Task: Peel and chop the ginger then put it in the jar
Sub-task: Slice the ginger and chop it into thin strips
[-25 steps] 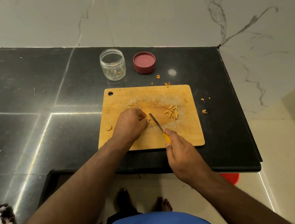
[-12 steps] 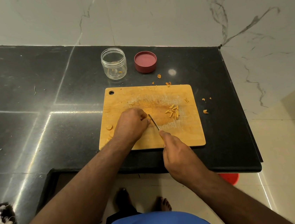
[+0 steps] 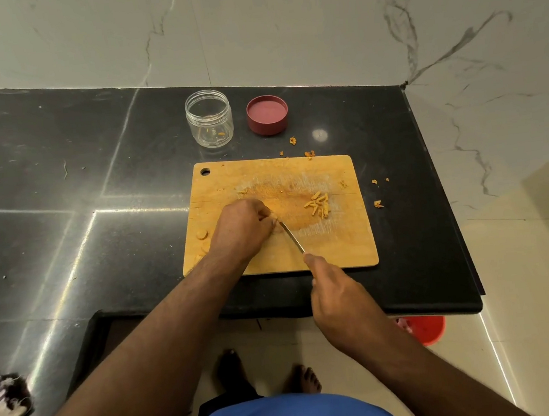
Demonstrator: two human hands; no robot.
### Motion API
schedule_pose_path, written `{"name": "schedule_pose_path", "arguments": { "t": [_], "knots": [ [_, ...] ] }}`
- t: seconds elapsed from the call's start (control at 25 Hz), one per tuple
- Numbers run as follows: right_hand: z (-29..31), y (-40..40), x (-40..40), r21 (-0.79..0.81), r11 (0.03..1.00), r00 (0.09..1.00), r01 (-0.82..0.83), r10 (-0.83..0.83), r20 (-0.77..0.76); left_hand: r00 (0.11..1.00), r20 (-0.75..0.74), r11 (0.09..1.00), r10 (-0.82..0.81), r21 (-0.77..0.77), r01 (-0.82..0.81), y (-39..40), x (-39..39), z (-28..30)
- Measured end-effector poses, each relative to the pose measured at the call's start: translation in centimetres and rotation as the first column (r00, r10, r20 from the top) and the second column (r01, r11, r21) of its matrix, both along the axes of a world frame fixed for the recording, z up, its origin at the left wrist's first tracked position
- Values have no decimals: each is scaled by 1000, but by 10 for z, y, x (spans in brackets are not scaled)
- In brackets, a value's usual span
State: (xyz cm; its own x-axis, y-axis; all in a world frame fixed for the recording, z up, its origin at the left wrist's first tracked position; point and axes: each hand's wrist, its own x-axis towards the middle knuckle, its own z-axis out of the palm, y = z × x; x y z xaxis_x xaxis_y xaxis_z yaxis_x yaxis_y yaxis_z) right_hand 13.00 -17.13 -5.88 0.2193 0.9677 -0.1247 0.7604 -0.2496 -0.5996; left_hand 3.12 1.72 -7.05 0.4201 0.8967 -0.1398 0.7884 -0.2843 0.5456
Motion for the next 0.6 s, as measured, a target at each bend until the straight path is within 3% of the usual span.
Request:
{"name": "schedule_pose_path", "arguments": {
  "t": [0.08, 0.2, 0.6],
  "knots": [
    [0, -3, 5, 62, 998, 998, 31, -35, 54, 1000, -1, 1000, -7, -15, 7, 0, -2, 0],
    [1, 1, 9, 100, 991, 996, 90, -87, -32, 1000, -2, 1000, -9, -16, 9, -1, -2, 0],
    [-5, 27, 2, 89, 996, 1000, -23, 21, 21, 1000, 24, 1000, 14, -9, -14, -4, -2, -1]
  ]
}}
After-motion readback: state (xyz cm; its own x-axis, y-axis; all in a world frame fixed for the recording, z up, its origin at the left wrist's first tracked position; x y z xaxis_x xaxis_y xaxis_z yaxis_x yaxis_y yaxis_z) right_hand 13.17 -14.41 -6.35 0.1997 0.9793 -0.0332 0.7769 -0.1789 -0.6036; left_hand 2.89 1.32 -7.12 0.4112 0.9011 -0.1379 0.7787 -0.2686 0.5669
